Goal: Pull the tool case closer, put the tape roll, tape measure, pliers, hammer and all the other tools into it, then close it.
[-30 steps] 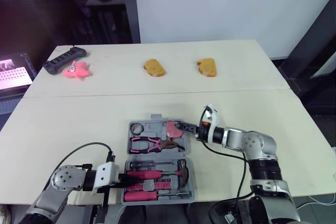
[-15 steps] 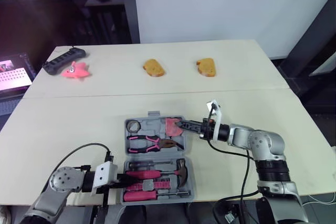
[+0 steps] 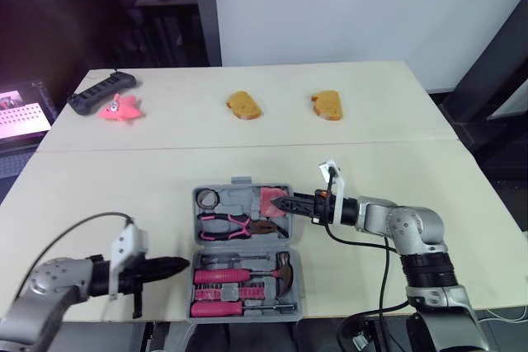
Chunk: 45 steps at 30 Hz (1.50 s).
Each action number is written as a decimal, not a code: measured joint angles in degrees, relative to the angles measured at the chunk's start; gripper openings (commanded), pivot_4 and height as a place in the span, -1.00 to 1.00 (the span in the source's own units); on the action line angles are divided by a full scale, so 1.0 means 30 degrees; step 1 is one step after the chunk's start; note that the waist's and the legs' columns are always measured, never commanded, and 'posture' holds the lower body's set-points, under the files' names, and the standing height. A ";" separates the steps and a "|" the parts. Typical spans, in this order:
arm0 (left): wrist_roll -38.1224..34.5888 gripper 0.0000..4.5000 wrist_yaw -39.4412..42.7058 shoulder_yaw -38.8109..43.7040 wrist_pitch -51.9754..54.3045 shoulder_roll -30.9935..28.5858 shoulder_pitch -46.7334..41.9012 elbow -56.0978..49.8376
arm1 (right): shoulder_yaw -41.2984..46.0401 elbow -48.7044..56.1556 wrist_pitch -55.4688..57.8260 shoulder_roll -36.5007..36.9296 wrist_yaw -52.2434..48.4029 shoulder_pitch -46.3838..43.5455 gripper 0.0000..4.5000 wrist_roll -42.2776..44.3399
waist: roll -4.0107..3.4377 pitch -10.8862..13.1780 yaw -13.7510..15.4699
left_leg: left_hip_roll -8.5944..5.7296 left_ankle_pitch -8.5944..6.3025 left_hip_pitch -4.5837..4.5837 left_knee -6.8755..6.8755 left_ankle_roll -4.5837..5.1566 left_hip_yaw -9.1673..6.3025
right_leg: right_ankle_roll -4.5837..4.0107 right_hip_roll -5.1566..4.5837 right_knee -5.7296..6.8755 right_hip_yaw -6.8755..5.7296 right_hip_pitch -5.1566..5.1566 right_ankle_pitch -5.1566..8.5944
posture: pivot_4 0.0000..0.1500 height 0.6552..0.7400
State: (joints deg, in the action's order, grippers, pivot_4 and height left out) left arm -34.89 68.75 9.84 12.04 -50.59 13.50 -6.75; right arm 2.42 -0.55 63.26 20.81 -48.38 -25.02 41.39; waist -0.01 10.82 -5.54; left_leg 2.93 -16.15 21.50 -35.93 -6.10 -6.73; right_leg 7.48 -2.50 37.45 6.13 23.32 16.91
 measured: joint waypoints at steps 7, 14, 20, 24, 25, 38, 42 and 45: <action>-0.1582 -1.00 0.0854 0.3645 0.2651 -0.1184 0.1138 -0.0133 | -0.0224 0.7718 0.1674 0.3410 -0.1022 0.2050 0.99 0.2867 | 0.0018 0.0098 0.0072 | -0.0001 -0.0002 0.0029 0.0065 -0.0002 0.0001 | -0.0003 -0.0015 -0.0045 -0.0006 0.0033 0.0021 | 1.00 1.00; -0.1736 -1.00 0.1755 0.4939 0.3368 -0.1308 0.2227 -0.1211 | 0.3275 1.3990 0.2728 0.7779 -0.0422 0.3601 0.99 0.9605 | 0.0158 0.0161 0.0487 | -0.0001 -0.0002 0.0012 0.0049 -0.0007 0.0047 | -0.0082 -0.0033 -0.0095 0.0007 0.0015 0.0056 | 1.00 1.00; -0.1715 -1.00 0.2702 0.5437 0.3328 -0.1331 0.2344 -0.1632 | 0.4237 1.4912 -0.1228 0.9714 -0.0157 0.5274 0.99 0.6054 | 0.0267 0.0194 0.0769 | -0.0003 -0.0004 0.0037 -0.0020 -0.0012 0.0052 | -0.0123 -0.0037 -0.0116 0.0003 0.0004 0.0058 | 1.00 1.00; -0.0971 -1.00 0.2520 0.5585 0.2579 -0.1282 0.2023 -0.1828 | 0.4573 1.4634 -0.5487 1.0517 -0.1644 0.8088 0.99 0.2120 | 0.0269 0.0194 0.1000 | -0.0005 -0.0004 0.0052 -0.0025 -0.0012 0.0057 | -0.0102 -0.0041 -0.0118 0.0003 0.0008 0.0055 | 1.00 1.00; -0.0928 -1.00 0.2554 0.5679 0.2359 -0.1237 0.2002 -0.1841 | 0.4578 1.4506 -0.6130 1.0727 -0.1948 0.8746 0.99 0.1479 | 0.0272 0.0193 0.1015 | -0.0003 -0.0004 0.0050 -0.0024 -0.0012 0.0056 | -0.0101 -0.0039 -0.0116 0.0000 0.0007 0.0056 | 1.00 1.00; -0.0326 -1.00 0.1662 0.5978 0.2457 -0.1143 0.1542 -0.2317 | 0.4483 1.2059 -1.3083 1.0655 -0.3852 1.3298 0.99 -0.3908 | 0.0284 0.0197 0.1004 | -0.0004 -0.0004 0.0003 -0.0059 -0.0012 0.0055 | -0.0111 -0.0037 -0.0095 0.0005 -0.0053 0.0054 | 1.00 1.00; -0.0197 -1.00 0.1657 0.5964 0.2379 -0.1100 0.1192 -0.2306 | 0.4307 1.2048 -1.3332 1.0646 -0.3855 1.3399 0.99 -0.3953 | 0.0291 0.0196 0.1009 | -0.0005 -0.0004 0.0002 -0.0064 -0.0012 0.0055 | -0.0112 -0.0039 -0.0096 0.0005 -0.0064 0.0054 | 1.00 1.00; -0.0163 -1.00 0.1661 0.5949 0.2325 -0.1048 0.1139 -0.2299 | 0.4019 1.2047 -1.3365 1.0645 -0.3855 1.3442 0.99 -0.3955 | 0.0291 0.0196 0.1003 | -0.0005 -0.0004 0.0000 -0.0063 -0.0011 0.0055 | -0.0112 -0.0038 -0.0095 0.0005 -0.0064 0.0054 | 1.00 1.00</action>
State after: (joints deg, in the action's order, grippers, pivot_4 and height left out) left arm -35.38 73.73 27.69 19.01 -53.73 16.92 -13.65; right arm 14.48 35.59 23.16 52.74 -59.95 15.30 29.52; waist 0.86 11.41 -2.54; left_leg 2.92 -16.16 21.50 -36.12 -6.14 -6.57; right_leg 7.15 -2.62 37.16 6.14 23.13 17.07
